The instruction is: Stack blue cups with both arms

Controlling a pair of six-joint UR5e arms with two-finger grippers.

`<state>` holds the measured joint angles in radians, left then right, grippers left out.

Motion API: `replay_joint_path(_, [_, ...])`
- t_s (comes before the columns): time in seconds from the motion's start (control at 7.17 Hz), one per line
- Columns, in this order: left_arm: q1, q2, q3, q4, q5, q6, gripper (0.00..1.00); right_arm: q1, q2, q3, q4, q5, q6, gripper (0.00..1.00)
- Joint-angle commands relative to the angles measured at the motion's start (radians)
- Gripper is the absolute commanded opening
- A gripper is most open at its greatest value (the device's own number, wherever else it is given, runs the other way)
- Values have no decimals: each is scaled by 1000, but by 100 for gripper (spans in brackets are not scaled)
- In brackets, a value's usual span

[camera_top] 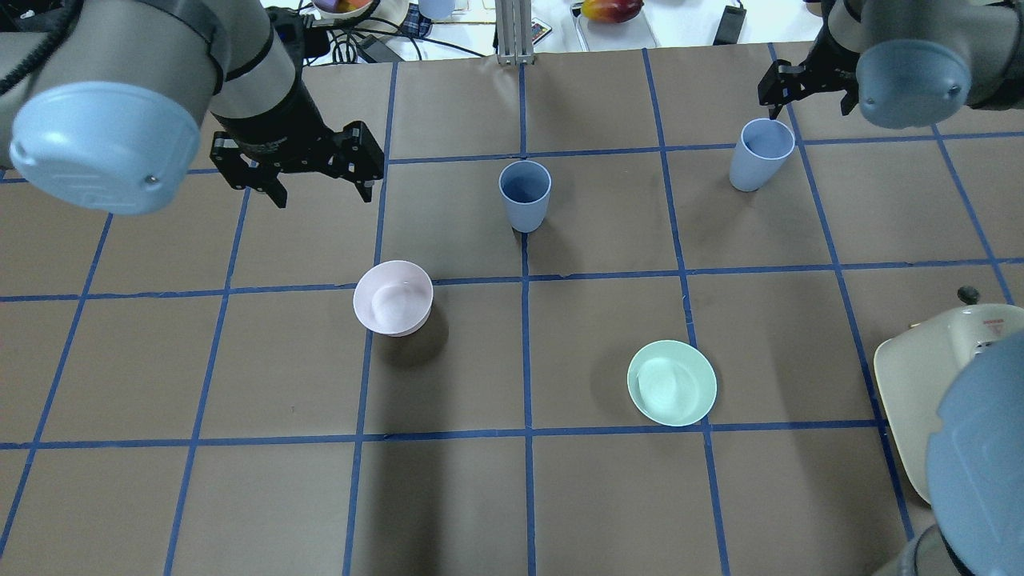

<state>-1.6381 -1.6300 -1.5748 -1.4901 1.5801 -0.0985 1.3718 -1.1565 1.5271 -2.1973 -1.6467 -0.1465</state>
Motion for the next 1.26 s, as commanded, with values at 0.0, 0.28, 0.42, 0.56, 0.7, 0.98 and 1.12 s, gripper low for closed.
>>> replay_joint_path(0.0, [6, 1, 24, -87, -8, 10, 100, -22, 101, -11, -116, 4, 1, 100])
replay_joint_path(0.28, [4, 16, 19, -105, -25, 8, 100, -22, 144, -38, -119, 4, 1, 100])
replay_joint_path(0.42, [4, 13, 19, -96, -23, 5, 100, -22, 156, -36, -117, 5, 5, 100])
replay_joint_path(0.56, [4, 18, 19, -96, -19, 6, 100, -22, 161, -35, -110, 2, 5, 98])
replay_joint_path(0.7, [4, 19, 21, -95, -19, 5, 100, -23, 156, -27, -96, -5, 5, 99])
replay_joint_path(0.98, [4, 19, 24, -95, -15, 5, 100, -23, 158, -24, -96, 4, 4, 80])
replay_joint_path(1.12, [6, 19, 25, -95, -14, 5, 100, -23, 158, -24, -93, 2, 10, 23])
